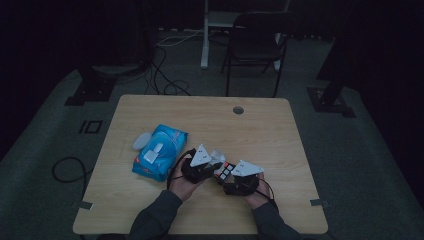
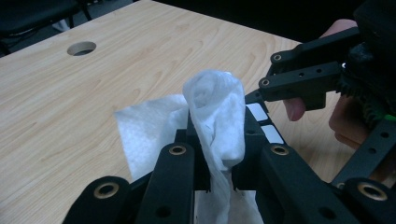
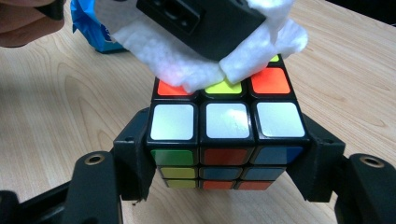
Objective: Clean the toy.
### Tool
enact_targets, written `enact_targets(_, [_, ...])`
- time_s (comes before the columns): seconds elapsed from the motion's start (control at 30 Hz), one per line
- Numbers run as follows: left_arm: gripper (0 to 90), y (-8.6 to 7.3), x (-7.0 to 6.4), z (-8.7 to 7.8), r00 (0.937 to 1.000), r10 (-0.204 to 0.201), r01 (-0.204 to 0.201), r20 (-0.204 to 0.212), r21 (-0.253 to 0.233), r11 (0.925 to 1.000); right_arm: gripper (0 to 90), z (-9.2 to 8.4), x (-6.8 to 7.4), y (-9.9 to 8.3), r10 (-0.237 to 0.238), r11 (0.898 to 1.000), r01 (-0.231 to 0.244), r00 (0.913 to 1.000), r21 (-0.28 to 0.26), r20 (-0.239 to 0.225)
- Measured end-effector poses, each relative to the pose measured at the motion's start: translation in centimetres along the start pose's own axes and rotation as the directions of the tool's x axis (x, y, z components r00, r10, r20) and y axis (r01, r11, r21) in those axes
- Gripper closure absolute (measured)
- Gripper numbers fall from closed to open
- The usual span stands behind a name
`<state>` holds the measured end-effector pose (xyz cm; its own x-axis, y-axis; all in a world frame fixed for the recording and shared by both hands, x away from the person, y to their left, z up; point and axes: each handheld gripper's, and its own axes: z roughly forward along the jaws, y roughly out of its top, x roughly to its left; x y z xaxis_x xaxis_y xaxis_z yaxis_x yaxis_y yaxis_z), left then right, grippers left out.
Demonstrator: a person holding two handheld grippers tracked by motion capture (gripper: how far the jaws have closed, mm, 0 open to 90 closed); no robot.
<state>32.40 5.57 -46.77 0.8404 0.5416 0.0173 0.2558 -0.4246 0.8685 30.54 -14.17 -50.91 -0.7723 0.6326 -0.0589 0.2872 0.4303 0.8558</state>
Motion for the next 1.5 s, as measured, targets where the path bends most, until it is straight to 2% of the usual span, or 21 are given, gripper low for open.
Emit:
enact_targets(0.63, [81.6,0.2,-2.0,0.6,0.9962,0.036,-0.036,0.08,0.008,0.9993,34.4,-0.1,-0.4,0.0,0.014,1.0,-0.014,0.9998,-0.001,0.011])
enact_targets(0.77, [81.6,0.2,-2.1,0.6,0.9957,0.04,-0.041,0.083,0.001,0.9992,34.5,-0.2,-0.5,0.0,0.012,1.0,-0.012,0.9998,-0.007,0.015])
enact_targets(1.1, [81.6,0.1,-0.6,0.1,0.9991,0.015,-0.014,0.039,-0.012,0.9998,34.5,-0.4,-0.3,0.0,0.011,1.0,-0.011,0.9999,-0.002,0.01])
enact_targets(1.3, [81.6,0.3,0.7,-0.3,0.9997,-0.001,0.002,0.025,-0.023,0.9997,34.5,-0.5,-0.1,0.2,-0.018,1.0,0.018,0.9997,-0.007,-0.016])
enact_targets(1.5, [81.6,0.5,1.4,-0.4,0.9999,0.004,-0.004,0.015,-0.025,0.9997,34.4,-0.5,0.3,0.4,-0.043,0.999,0.043,0.9987,-0.014,-0.026])
